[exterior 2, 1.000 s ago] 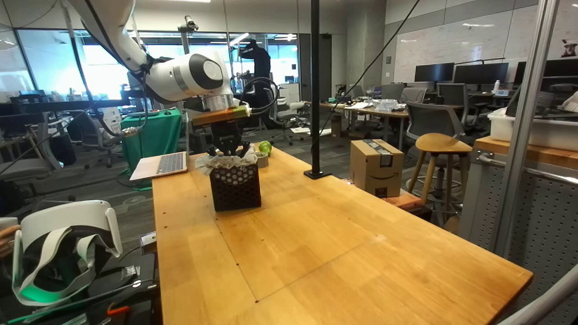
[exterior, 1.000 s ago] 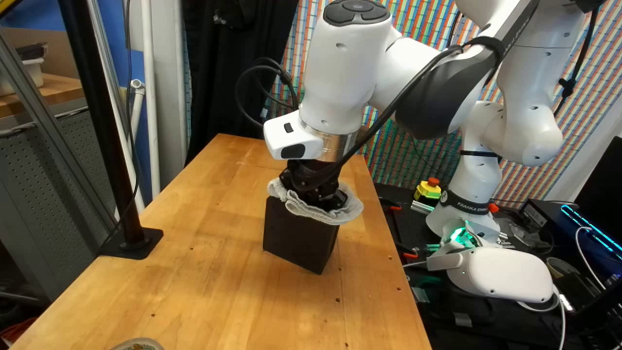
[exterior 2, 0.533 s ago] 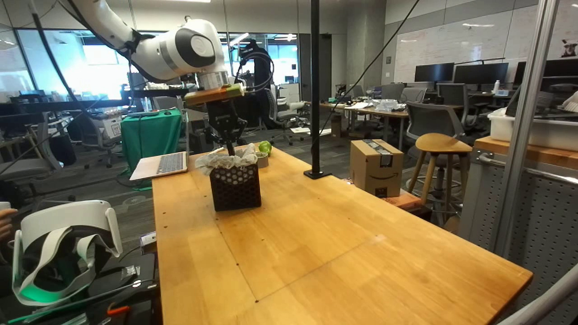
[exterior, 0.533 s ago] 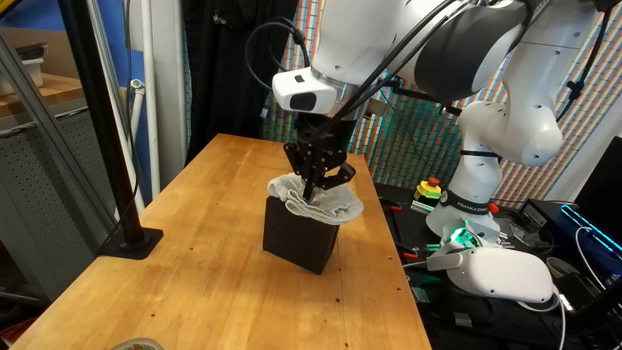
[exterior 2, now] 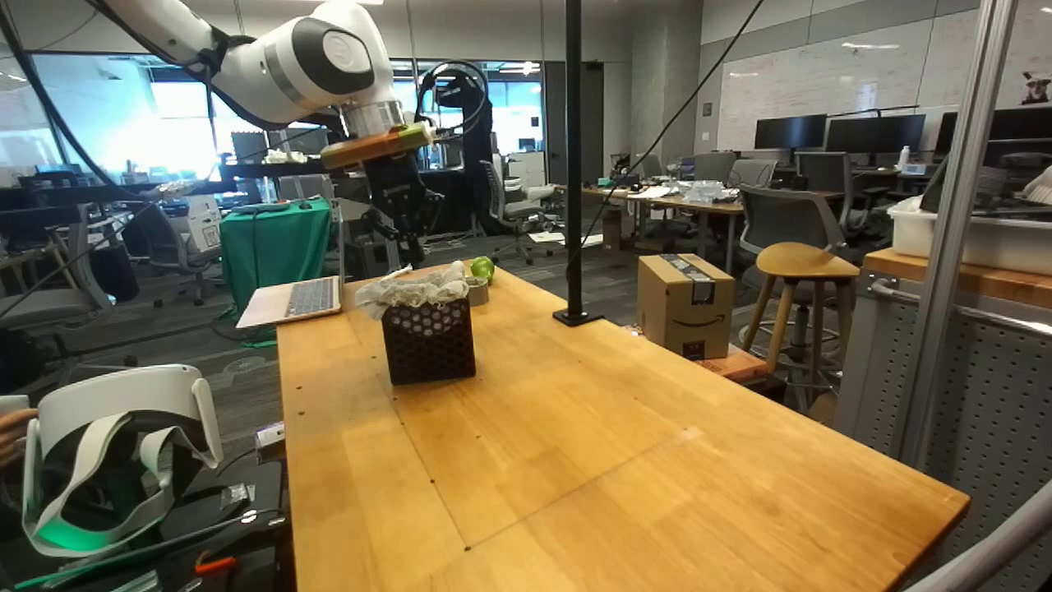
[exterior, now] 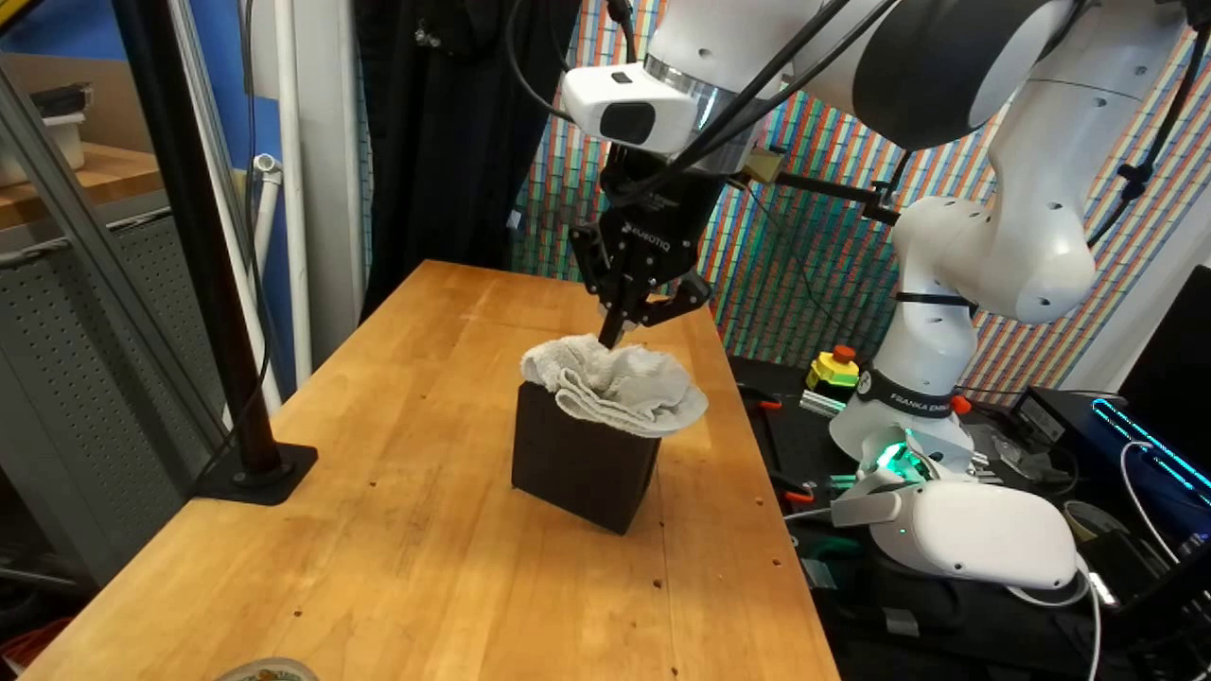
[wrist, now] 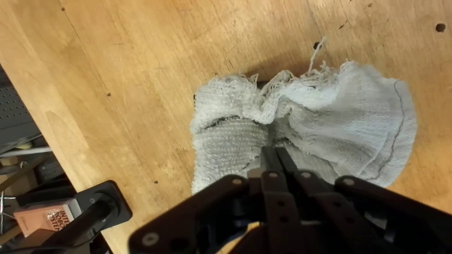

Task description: Put the white towel in the black box

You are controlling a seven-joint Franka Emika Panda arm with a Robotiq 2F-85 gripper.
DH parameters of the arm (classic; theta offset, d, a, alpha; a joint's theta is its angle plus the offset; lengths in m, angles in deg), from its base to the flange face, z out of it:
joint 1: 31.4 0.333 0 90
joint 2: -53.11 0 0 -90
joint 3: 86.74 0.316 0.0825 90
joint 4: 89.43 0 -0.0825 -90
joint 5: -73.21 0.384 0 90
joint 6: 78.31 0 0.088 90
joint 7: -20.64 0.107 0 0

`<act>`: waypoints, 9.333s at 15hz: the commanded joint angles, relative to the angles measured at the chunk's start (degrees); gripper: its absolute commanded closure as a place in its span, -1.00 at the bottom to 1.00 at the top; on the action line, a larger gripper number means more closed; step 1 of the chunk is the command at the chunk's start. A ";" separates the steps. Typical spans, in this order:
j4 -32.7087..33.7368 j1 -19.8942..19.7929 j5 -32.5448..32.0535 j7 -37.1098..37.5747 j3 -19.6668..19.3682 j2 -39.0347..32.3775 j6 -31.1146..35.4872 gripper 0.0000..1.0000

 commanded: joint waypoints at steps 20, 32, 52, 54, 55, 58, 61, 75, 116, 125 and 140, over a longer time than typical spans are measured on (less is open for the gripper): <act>9.20 -1.36 0.43 2.85 -1.31 -23.50 -6.44 0.91; 4.49 -5.56 11.58 -3.09 -0.30 -8.68 -4.52 0.90; -21.41 7.04 21.60 -9.78 -1.69 19.02 13.35 -0.22; -22.73 7.47 20.31 -9.25 -1.73 18.35 16.41 -0.52; -23.20 7.51 19.60 -8.87 -1.75 18.10 17.61 -0.70; -24.01 7.40 17.23 -7.78 -1.77 17.08 20.07 -1.00; -23.89 7.27 15.24 -6.53 -1.89 15.92 21.34 -1.00; -19.34 4.99 6.42 -0.13 -1.37 7.67 24.03 -0.64; -1.59 1.09 -7.17 4.80 -0.03 -10.84 7.23 0.83; 11.01 0.59 -2.89 -2.20 -0.08 -21.03 -8.01 0.83; 19.74 -0.91 1.14 -8.45 -0.60 -27.01 -24.19 0.83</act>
